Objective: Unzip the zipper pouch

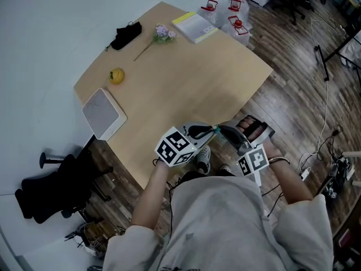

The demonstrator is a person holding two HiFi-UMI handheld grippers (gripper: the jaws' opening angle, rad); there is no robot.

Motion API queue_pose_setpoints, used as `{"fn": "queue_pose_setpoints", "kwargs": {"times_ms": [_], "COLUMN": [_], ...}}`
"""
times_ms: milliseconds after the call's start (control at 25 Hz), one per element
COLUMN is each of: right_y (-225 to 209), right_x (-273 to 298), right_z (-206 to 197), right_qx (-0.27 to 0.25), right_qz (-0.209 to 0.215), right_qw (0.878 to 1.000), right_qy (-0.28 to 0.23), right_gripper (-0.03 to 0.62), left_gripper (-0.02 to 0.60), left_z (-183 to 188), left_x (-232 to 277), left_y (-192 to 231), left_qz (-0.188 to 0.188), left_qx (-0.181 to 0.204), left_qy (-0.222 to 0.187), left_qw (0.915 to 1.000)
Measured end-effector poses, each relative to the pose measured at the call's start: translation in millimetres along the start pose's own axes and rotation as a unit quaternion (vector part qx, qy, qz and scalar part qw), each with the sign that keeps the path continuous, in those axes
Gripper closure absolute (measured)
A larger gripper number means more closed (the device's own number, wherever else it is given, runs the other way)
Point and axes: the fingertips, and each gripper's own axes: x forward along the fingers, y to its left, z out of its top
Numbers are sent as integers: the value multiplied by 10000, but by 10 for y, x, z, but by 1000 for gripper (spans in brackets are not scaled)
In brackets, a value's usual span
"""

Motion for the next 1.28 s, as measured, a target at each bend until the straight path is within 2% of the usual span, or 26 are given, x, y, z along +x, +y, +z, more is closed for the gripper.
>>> {"fn": "queue_pose_setpoints", "kwargs": {"times_ms": [240,680,1280], "right_y": [-19,-174,-338], "right_x": [47,125,194], "right_z": [-66,-176,-257], "right_qx": [127,327,361], "right_qz": [-12,-129,-347], "right_qw": [9999,9994,9987], "right_qy": [30,-1,92], "right_gripper": [553,554,556], "left_gripper": [531,531,531], "left_z": [6,111,219], "left_x": [44,73,67], "left_y": [66,219,361], "left_qz": [100,243,161], "left_qx": [-91,-401,-615], "left_qy": [37,-164,-308], "left_qw": [9999,9988,9975]}}
